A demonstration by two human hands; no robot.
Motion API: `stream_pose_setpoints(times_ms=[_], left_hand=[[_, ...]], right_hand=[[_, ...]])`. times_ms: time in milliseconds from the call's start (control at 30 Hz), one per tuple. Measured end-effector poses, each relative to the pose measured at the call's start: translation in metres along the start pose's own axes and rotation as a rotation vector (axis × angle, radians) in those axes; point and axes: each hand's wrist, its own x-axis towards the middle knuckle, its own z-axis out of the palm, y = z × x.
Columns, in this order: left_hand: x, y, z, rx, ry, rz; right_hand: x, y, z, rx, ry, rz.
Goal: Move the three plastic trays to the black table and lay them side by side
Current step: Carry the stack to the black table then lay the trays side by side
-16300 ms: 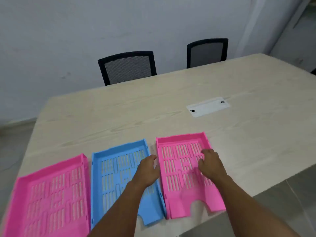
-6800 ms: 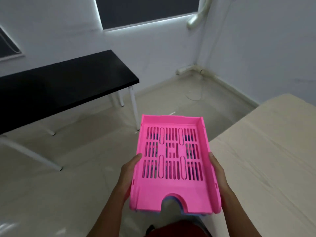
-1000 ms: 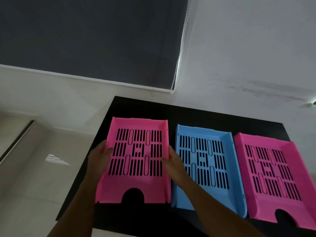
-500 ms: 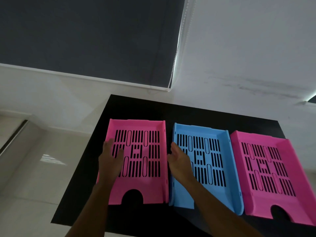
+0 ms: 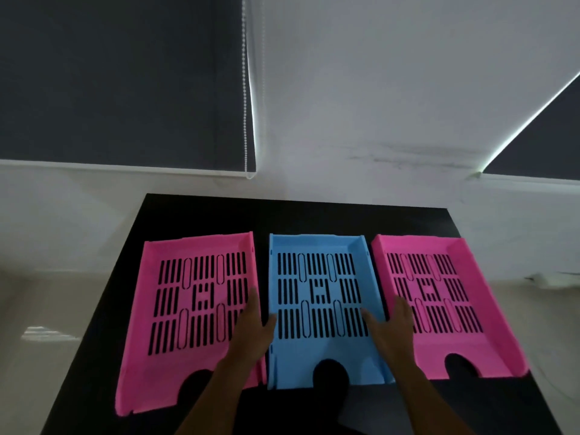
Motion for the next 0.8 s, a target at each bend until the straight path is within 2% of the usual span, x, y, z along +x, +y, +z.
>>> stream_pose_setpoints(times_ms=[367,567,800], left_hand=[[-0.002,0.018,0.016,0.091,0.028,-0.036],[-0.002,0.021,0.021,0.1,0.061,-0.056],[0.0,0.026,0.026,0.137,0.055,-0.052]], right_hand=[[0.036,0.04,-0.016,-0.138,-0.054,-0.118],[0.029,0.026,-0.021,0.054,-0.168,-0.142],[0.036,0.034,-0.016,0.062,-0.254,-0.208]])
